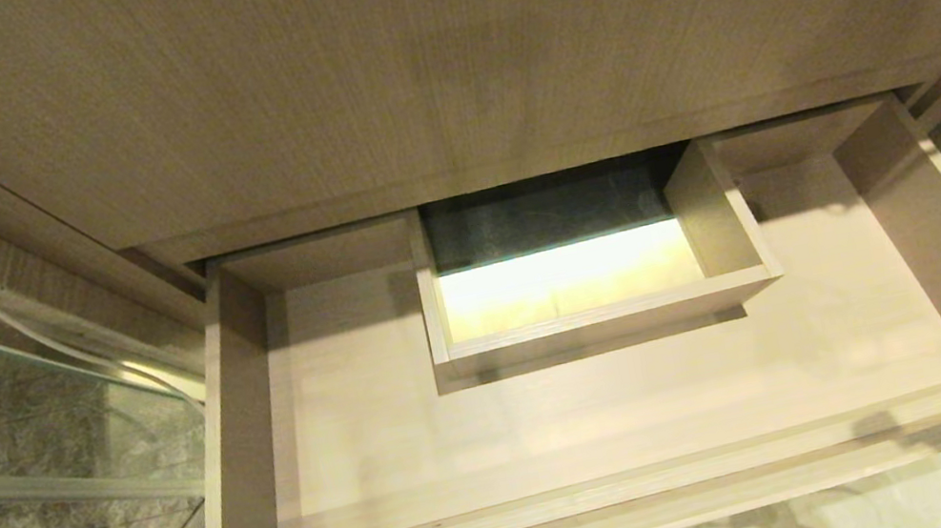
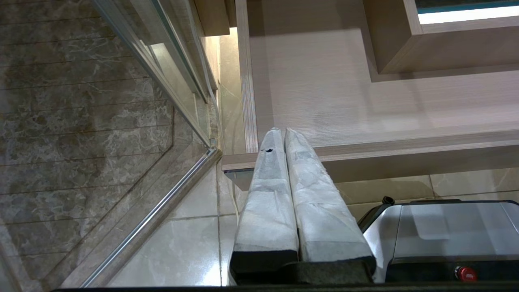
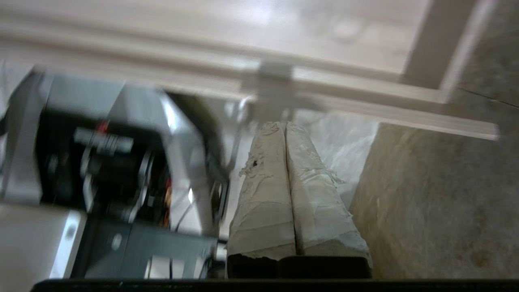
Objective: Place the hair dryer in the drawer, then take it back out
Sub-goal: Pick up the hairdryer
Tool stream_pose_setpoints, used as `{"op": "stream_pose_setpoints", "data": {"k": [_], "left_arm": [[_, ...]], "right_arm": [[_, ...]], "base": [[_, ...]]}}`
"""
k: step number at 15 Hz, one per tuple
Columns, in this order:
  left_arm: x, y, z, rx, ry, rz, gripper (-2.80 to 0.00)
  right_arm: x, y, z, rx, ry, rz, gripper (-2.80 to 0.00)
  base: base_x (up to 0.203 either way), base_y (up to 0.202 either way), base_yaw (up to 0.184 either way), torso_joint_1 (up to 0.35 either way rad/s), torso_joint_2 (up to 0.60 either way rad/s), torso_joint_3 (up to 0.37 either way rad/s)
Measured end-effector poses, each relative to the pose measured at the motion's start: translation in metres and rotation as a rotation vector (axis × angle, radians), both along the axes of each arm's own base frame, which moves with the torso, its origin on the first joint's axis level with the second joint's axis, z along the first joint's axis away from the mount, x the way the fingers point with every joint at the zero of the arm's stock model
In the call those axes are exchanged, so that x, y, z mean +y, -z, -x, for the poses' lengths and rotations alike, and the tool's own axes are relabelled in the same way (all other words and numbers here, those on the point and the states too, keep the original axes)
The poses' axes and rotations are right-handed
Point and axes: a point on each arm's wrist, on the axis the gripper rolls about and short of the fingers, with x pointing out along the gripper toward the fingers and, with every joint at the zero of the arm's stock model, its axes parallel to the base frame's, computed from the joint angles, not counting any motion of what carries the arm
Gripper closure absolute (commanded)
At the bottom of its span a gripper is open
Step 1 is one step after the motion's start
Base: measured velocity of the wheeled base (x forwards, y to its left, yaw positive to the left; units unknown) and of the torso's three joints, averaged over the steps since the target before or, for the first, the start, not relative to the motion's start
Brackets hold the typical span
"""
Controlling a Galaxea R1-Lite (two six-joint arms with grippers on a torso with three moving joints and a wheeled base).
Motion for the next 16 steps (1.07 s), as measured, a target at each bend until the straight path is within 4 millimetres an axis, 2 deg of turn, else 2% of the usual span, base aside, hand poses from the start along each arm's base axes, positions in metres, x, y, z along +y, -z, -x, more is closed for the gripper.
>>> {"op": "stream_pose_setpoints", "data": {"k": [4, 6, 8, 12, 14, 16], "left_arm": [[0.000, 0.000, 0.000, 0.000, 0.000, 0.000, 0.00], [0.000, 0.000, 0.000, 0.000, 0.000, 0.000, 0.00], [0.000, 0.000, 0.000, 0.000, 0.000, 0.000, 0.00], [0.000, 0.000, 0.000, 0.000, 0.000, -0.001, 0.00], [0.000, 0.000, 0.000, 0.000, 0.000, -0.003, 0.00], [0.000, 0.000, 0.000, 0.000, 0.001, -0.003, 0.00]], "right_arm": [[0.000, 0.017, 0.005, -0.169, 0.040, -0.040, 0.00], [0.000, 0.043, 0.006, -0.165, 0.035, -0.065, 0.00], [0.001, 0.074, 0.016, -0.187, 0.025, -0.095, 0.00], [0.002, 0.129, 0.048, -0.278, 0.041, -0.153, 0.00], [0.002, 0.151, 0.066, -0.370, 0.040, -0.162, 0.00], [0.001, 0.172, 0.075, -0.472, 0.065, -0.163, 0.00]], "base": [[0.000, 0.000, 0.000, 0.000, 0.00, 0.000], [0.000, 0.000, 0.000, 0.000, 0.00, 0.000], [0.000, 0.000, 0.000, 0.000, 0.00, 0.000], [0.000, 0.000, 0.000, 0.000, 0.00, 0.000], [0.000, 0.000, 0.000, 0.000, 0.00, 0.000], [0.000, 0.000, 0.000, 0.000, 0.00, 0.000]]}}
